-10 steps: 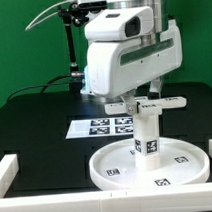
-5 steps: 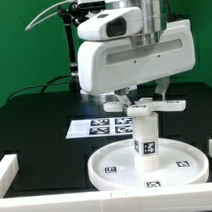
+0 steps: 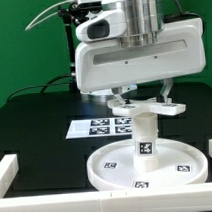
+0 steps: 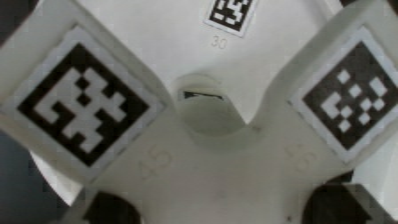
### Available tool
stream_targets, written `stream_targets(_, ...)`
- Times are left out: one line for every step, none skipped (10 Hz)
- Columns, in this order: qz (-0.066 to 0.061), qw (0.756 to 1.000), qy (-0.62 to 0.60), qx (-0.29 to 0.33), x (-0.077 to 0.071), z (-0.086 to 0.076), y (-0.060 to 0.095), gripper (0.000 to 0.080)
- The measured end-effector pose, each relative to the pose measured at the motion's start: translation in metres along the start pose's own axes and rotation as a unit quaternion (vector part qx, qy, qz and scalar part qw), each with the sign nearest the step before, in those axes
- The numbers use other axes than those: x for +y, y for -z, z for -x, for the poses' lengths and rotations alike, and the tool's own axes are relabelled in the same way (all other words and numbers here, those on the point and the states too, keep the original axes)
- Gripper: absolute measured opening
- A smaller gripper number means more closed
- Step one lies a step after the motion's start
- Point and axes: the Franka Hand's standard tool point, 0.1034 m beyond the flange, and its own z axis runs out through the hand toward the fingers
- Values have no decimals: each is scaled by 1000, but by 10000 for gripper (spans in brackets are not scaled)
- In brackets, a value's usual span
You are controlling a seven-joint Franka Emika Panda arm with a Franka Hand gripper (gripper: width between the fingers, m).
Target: Assemble round table
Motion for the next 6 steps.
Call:
stream_targets(0, 1000, -22, 0, 0, 0, 0, 448)
stream_targets(0, 997, -71, 0, -1, 0, 0, 448)
stream_targets(0, 995, -98, 0, -1, 0, 0, 448)
stream_targets(0, 994, -113, 0, -1, 0, 0, 448)
stream_targets(-7, 984, -176, 3, 0, -1, 0, 448)
stream_targets(-13, 975, -223, 7, -1, -1, 0, 448)
